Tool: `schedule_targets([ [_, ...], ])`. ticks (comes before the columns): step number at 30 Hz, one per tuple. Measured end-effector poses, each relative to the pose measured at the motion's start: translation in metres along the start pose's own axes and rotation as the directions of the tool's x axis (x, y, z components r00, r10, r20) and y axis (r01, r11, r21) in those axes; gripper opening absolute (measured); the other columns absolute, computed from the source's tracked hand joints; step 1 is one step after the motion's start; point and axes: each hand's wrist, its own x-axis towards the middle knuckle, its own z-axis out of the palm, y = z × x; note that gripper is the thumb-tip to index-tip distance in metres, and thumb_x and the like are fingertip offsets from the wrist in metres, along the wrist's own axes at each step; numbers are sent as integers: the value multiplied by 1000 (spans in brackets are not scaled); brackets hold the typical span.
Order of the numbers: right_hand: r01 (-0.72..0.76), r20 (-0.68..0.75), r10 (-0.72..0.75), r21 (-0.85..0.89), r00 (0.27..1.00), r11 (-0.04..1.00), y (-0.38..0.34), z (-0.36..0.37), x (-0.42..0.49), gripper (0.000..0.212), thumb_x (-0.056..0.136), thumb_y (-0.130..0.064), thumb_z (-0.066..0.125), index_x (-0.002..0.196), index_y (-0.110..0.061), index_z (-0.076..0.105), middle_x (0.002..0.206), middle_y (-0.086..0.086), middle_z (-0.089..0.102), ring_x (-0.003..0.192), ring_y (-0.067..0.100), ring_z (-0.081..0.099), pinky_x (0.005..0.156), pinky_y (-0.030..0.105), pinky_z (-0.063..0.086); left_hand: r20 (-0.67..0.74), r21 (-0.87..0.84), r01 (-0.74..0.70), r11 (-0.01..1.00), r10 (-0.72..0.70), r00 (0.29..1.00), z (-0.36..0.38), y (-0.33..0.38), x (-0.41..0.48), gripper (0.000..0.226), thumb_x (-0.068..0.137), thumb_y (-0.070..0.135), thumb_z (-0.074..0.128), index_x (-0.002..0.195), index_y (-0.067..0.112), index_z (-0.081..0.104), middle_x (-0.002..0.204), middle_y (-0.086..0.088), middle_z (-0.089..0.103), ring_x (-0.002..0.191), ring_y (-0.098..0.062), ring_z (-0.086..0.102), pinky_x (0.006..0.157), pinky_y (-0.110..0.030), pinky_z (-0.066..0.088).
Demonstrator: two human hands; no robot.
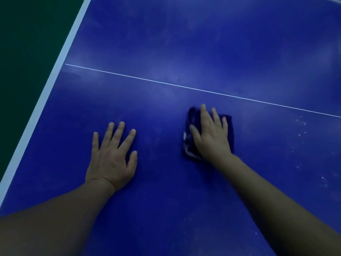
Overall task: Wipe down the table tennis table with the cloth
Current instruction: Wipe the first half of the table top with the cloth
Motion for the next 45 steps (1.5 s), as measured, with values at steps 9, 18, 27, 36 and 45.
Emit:
schedule_targets([
  [9,427,105,-417,-94,903,899,-50,25,-108,55,104,-49,32,157,-33,28,164,-11,27,151,26,25,120,57,16,-37,14,-29,999,30,999,6,-5,0,68,92,52,30,153,24,40,165,-8,24,155,-27,9,122,-61,5],
  [18,-74,-3,74,-106,997,992,4,1,-28,59,104,-48,35,159,-38,18,167,-16,14,154,25,10,122,56,5,-70,-73,-113,991,108,992,1,-7,-3,68,90,56,33,147,22,50,164,-7,26,155,-26,7,121,-60,1],
  [27,611,165,-596,-50,786,790,-35,38,-196,50,104,-50,35,153,-42,36,162,-11,32,151,28,26,122,54,12,-173,-449,27,893,-116,978,-13,-8,-10,67,91,44,40,143,4,53,155,-20,40,150,-37,22,121,-56,17],
  [36,97,51,-93,-79,994,992,-35,21,-124,52,105,-45,38,156,-41,29,166,-14,22,153,25,17,122,54,6,-4,-305,-70,950,72,997,-11,11,-84,67,92,39,36,148,4,45,160,-17,33,152,-33,19,123,-52,9],
  [45,608,120,-596,-130,794,783,17,25,-252,48,99,-42,45,144,-28,55,152,-2,50,138,31,49,112,55,34,76,106,-96,990,88,993,28,14,-240,66,98,51,29,157,22,31,166,-7,18,155,-28,7,120,-63,10],
])
